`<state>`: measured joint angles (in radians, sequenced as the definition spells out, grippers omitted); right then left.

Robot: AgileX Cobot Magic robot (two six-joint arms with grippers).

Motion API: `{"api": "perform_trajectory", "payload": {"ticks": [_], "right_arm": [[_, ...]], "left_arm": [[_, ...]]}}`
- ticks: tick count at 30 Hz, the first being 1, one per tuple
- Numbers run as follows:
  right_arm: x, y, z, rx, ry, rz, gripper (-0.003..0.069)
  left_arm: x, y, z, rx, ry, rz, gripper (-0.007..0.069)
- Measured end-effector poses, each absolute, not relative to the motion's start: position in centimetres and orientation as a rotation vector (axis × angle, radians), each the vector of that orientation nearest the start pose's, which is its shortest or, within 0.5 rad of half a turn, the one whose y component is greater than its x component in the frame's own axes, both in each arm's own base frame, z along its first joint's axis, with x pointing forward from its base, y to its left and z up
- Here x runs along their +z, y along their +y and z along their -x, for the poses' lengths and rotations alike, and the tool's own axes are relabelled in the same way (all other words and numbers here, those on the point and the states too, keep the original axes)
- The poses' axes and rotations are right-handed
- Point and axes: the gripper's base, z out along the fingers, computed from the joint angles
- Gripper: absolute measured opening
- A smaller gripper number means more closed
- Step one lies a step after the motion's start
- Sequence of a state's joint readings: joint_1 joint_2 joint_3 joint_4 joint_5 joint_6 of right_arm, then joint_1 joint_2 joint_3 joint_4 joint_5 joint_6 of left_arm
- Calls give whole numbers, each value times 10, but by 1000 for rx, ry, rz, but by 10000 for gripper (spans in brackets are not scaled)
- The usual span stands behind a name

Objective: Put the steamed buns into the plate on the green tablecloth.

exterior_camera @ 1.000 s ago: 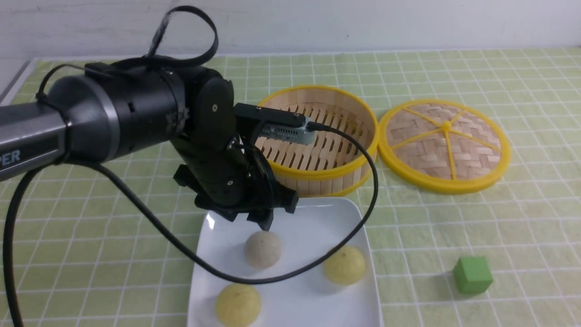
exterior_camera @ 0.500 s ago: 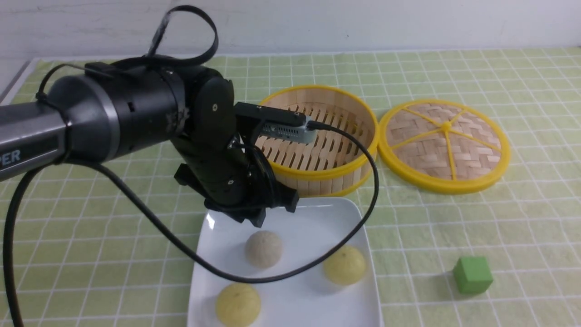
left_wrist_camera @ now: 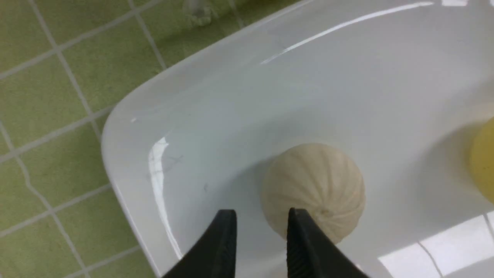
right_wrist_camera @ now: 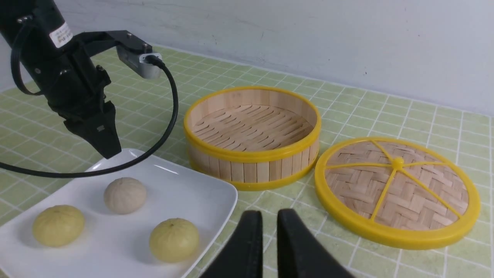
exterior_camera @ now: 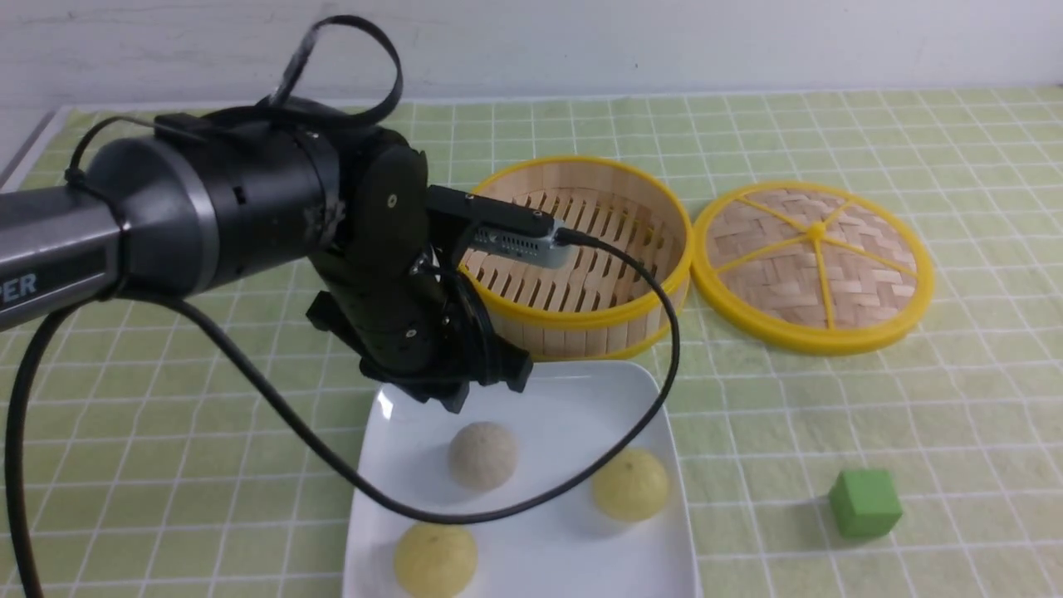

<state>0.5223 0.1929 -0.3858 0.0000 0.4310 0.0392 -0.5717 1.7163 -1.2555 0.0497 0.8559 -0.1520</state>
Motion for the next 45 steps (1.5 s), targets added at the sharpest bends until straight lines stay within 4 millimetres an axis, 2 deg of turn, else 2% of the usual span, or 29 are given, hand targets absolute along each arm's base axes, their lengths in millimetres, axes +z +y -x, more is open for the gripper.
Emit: {"api": "perform_trajectory", "payload": {"ticks": [2, 5, 6, 9, 10, 11, 16, 20, 24, 26, 27, 28, 30, 32, 36, 37, 40, 42, 45], "right_arm": [[287, 26, -47, 407, 1690, 407, 88], [264, 22, -48, 349, 1731, 340, 92], [262, 22, -48, 344, 1735, 334, 92], [227, 15, -50, 236, 1805, 219, 96], [227, 15, -50, 237, 1802, 218, 96], [210, 11, -51, 184, 1839, 158, 97], [171, 5, -51, 91, 1917, 41, 101], [172, 3, -51, 75, 1896, 11, 106], [172, 3, -52, 73, 1891, 7, 112], [172, 3, -52, 73, 1891, 7, 115], [172, 3, -52, 73, 1891, 7, 116], [172, 3, -52, 73, 1891, 7, 118], [172, 3, -52, 73, 1891, 7, 120], [172, 3, -52, 73, 1891, 7, 123], [172, 3, -52, 73, 1891, 7, 128], [172, 3, -52, 73, 1891, 7, 130], [172, 3, -52, 73, 1891, 7, 132], [172, 3, -52, 73, 1891, 7, 134], [172, 3, -52, 73, 1891, 7, 139]], "left_arm": [[240, -187, -297, -110, 2739, -622, 219], [240, -186, -297, -92, 2743, -632, 219], [240, -186, -297, -90, 2742, -632, 219], [239, -183, -296, -59, 2753, -648, 221], [239, -183, -296, -58, 2754, -648, 221], [239, -183, -296, -46, 2755, -654, 223], [239, -183, -295, -54, 2776, -615, 227], [242, -182, -294, -59, 2772, -589, 229], [258, -177, -290, -53, 2729, -581, 228], [275, -173, -283, -71, 2692, -561, 204], [277, -172, -282, -73, 2688, -558, 201], [291, -167, -276, -78, 2657, -545, 165], [302, -162, -270, -77, 2633, -541, 131], [328, -147, -252, -46, 2595, -533, 46], [354, -124, -223, 10, 2592, -516, 2], [360, -112, -207, 23, 2598, -504, 2], [360, -91, -173, -5, 2570, -455, 2], [349, -81, -156, -58, 2521, -408, 2], [335, -72, -138, -223, 2332, -311, 2]]}}
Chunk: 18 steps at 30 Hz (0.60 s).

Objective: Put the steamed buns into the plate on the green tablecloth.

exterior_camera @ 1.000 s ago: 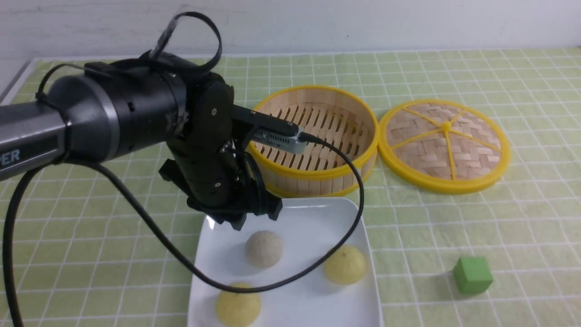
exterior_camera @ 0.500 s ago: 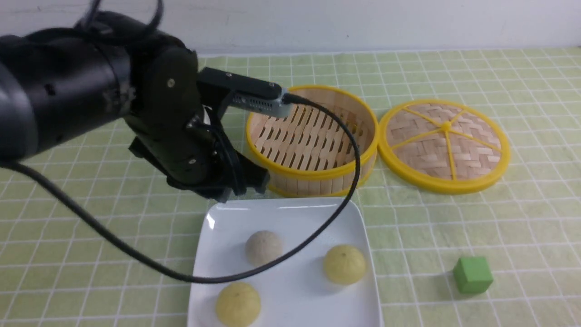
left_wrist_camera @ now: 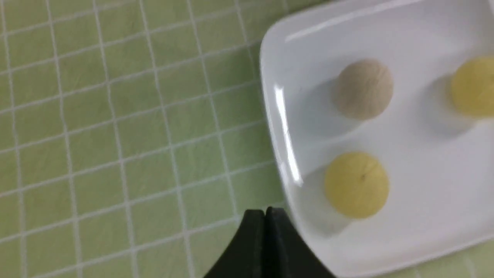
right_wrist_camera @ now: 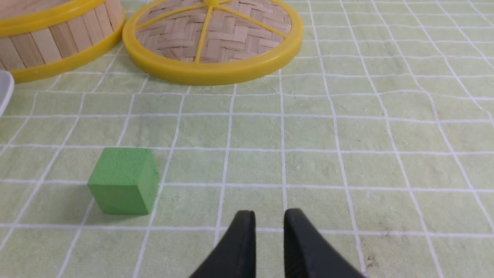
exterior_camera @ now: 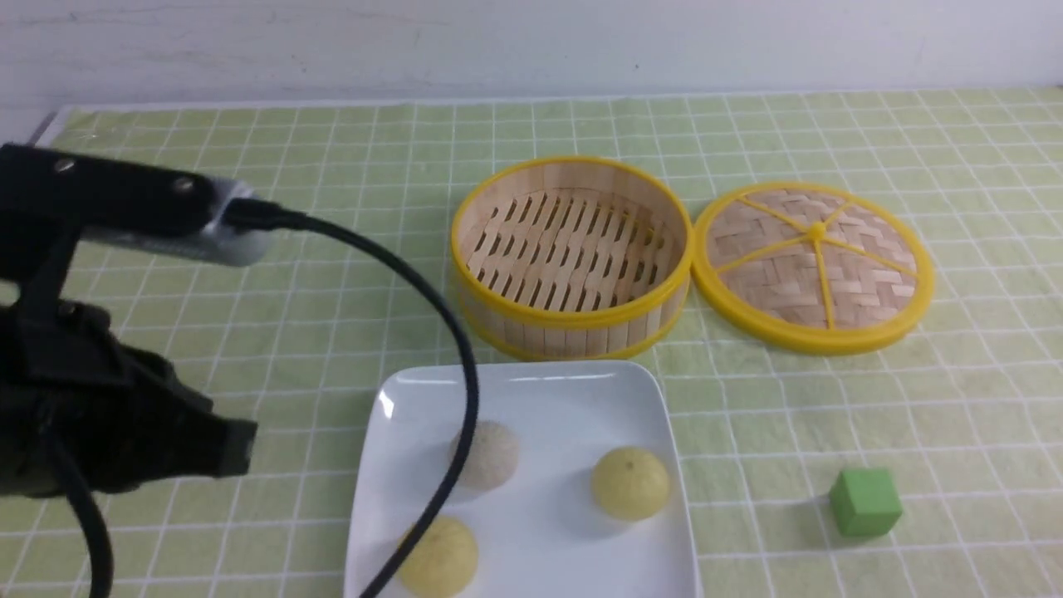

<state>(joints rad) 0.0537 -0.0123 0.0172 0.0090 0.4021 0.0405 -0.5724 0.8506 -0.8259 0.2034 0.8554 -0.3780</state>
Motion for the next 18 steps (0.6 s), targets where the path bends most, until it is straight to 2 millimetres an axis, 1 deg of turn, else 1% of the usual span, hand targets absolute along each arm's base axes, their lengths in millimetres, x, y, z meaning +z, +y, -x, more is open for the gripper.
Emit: {"api": "perform_trajectory", "payload": {"ticks": [4, 7, 12, 14, 18], "right_arm": [[172, 3, -52, 73, 1891, 7, 144], [172, 3, -52, 73, 1891, 7, 148], [172, 3, -52, 73, 1891, 7, 153], [172, 3, -52, 73, 1891, 7, 155], [172, 3, -52, 73, 1891, 7, 162]], "left_arm": [[327, -67, -122, -408, 2114, -217, 4], [318, -61, -114, -435, 2043, -211, 8], [307, -56, -110, -382, 2045, -239, 14], [302, -54, -110, -329, 2066, -259, 17], [299, -51, -110, -291, 2089, -256, 19]]}}
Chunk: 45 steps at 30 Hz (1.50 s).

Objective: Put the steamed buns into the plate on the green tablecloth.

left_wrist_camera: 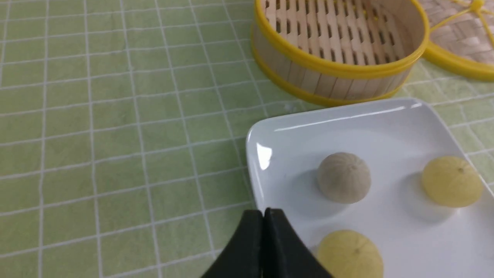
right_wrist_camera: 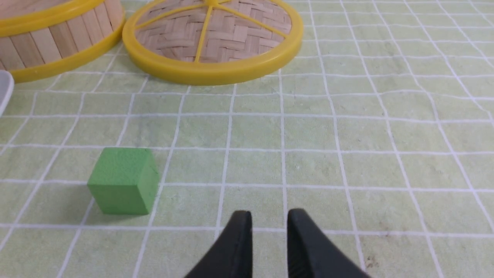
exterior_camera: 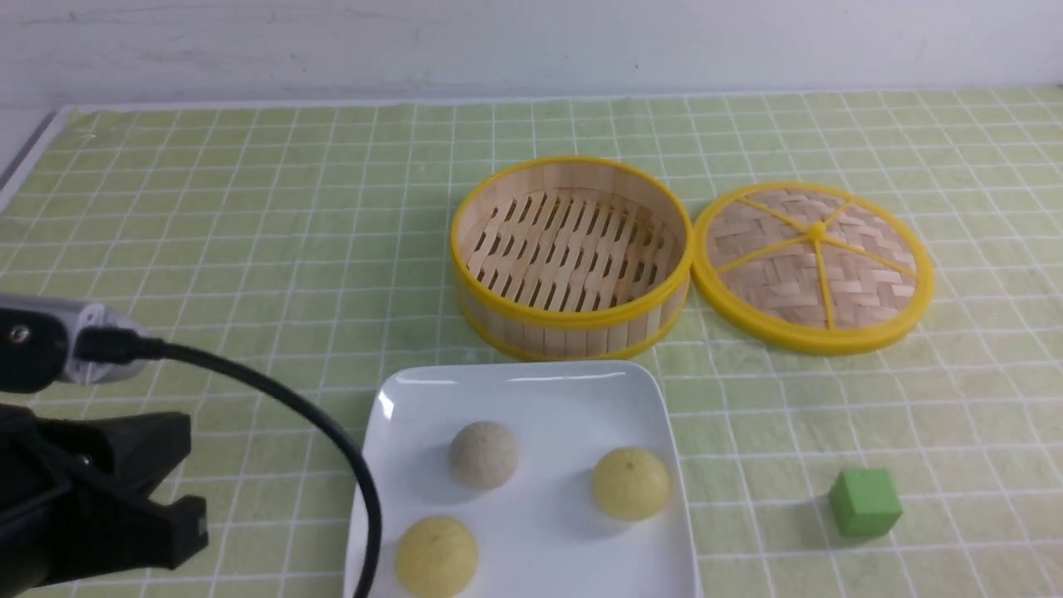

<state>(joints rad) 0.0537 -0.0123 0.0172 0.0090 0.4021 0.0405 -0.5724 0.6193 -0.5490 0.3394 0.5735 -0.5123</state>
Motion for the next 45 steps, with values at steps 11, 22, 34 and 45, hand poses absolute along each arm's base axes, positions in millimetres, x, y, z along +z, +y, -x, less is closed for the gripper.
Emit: {"api": "perform_trajectory", "payload": {"ticks": [11, 22, 34, 45], "right_arm": [[172, 3, -52, 73, 1891, 7, 181], [172, 3, -52, 73, 1891, 7, 199], [172, 3, -52, 73, 1891, 7, 213], [172, 3, -51, 73, 1892, 7, 232]], "left_arm": [[269, -32, -92, -309, 1977, -154, 23], [189, 1, -55, -57, 1885, 60, 34], [172, 3, -52, -27, 1878, 70, 43], [172, 3, -52, -26, 1878, 70, 54]]}}
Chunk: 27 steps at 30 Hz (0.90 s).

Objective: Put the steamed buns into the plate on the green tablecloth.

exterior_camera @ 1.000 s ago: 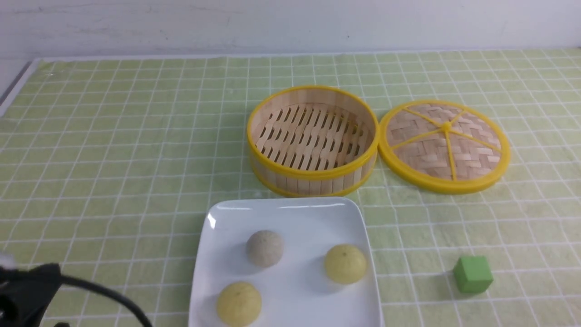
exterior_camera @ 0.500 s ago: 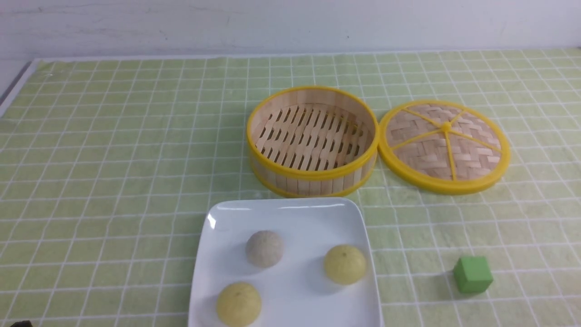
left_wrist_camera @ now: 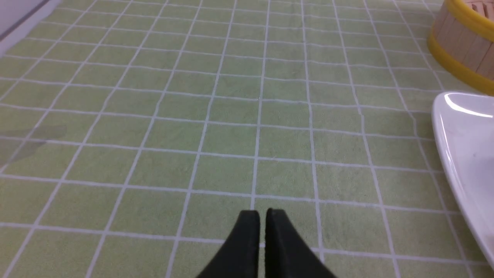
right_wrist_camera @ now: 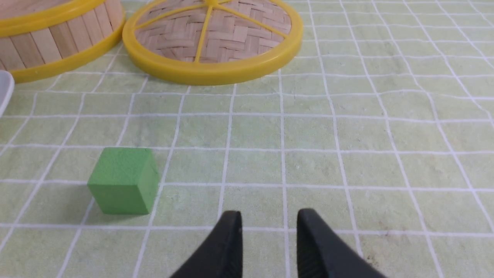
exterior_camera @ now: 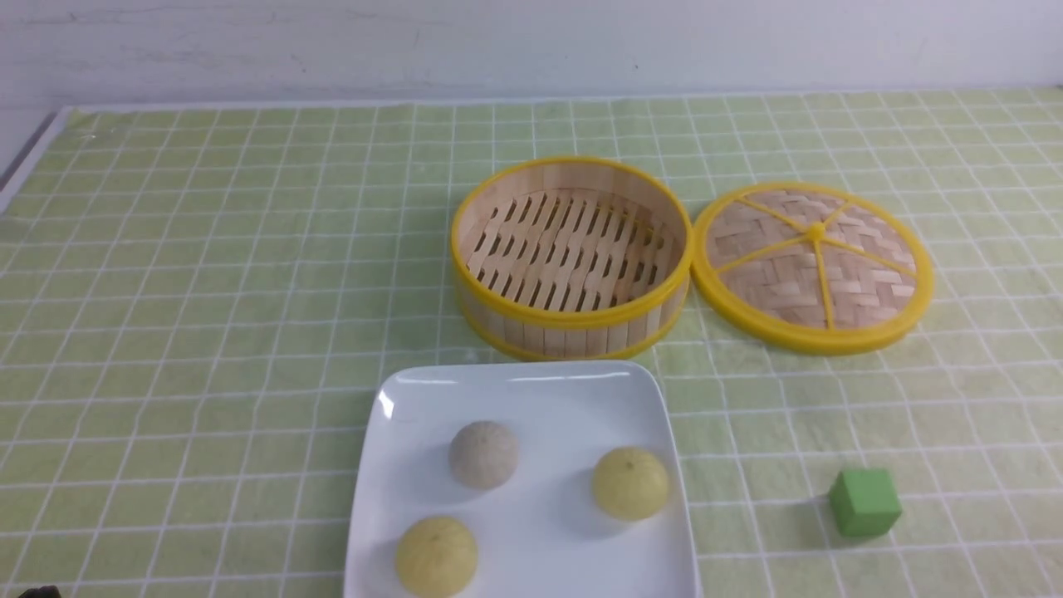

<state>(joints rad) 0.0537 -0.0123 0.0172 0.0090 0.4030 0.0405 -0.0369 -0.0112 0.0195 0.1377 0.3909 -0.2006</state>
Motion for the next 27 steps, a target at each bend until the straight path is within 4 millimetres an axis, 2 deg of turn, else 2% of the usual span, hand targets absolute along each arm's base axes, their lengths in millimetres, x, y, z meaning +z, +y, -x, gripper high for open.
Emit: {"api": "perform_trajectory", "payload": {"ticks": [27], "right_arm": [[172, 3, -51, 74, 1892, 5, 239]], "left_arm": [[173, 4, -52, 6, 1877, 50, 72]]}}
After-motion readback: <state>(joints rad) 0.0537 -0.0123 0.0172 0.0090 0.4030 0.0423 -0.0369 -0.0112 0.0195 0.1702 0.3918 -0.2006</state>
